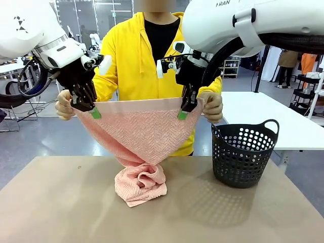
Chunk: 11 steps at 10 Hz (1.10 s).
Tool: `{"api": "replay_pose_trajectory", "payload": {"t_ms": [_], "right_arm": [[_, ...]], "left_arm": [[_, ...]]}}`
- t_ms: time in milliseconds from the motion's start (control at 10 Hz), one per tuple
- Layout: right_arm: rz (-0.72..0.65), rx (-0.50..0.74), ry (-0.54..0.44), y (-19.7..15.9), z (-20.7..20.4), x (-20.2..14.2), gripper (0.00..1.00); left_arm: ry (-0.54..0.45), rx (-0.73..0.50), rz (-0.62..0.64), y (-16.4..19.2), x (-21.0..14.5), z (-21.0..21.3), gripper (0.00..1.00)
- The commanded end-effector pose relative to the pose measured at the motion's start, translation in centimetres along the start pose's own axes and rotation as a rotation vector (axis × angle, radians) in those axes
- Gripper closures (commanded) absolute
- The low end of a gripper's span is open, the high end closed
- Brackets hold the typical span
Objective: Fold the towel.
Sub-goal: Grab the top end of the 100 cm Hotel Towel extended by the human, then release the end of the 100 cm Hotel Towel you were holding and grab the top end of the folded side.
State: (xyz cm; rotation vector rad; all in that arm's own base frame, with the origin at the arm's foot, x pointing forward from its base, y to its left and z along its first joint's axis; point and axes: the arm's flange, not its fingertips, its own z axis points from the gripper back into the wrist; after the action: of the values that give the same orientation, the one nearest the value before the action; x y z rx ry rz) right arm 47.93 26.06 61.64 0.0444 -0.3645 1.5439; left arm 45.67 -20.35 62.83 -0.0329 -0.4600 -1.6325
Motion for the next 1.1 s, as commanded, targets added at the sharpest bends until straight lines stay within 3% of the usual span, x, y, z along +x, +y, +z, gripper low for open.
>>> {"api": "replay_pose_trajectory", "payload": {"t_ms": [0, 1000], "right_arm": [[-0.002, 0.001, 0.001, -0.02, -0.03, -0.1, 1.0], [-0.002, 0.001, 0.001, -0.02, -0.03, -0.1, 1.0]], "left_arm": [[0.001, 0.002, 0.0, 0.07, -0.08, 0.1, 1.0], [0.001, 0.002, 0.0, 0.07, -0.08, 0.1, 1.0]]}}
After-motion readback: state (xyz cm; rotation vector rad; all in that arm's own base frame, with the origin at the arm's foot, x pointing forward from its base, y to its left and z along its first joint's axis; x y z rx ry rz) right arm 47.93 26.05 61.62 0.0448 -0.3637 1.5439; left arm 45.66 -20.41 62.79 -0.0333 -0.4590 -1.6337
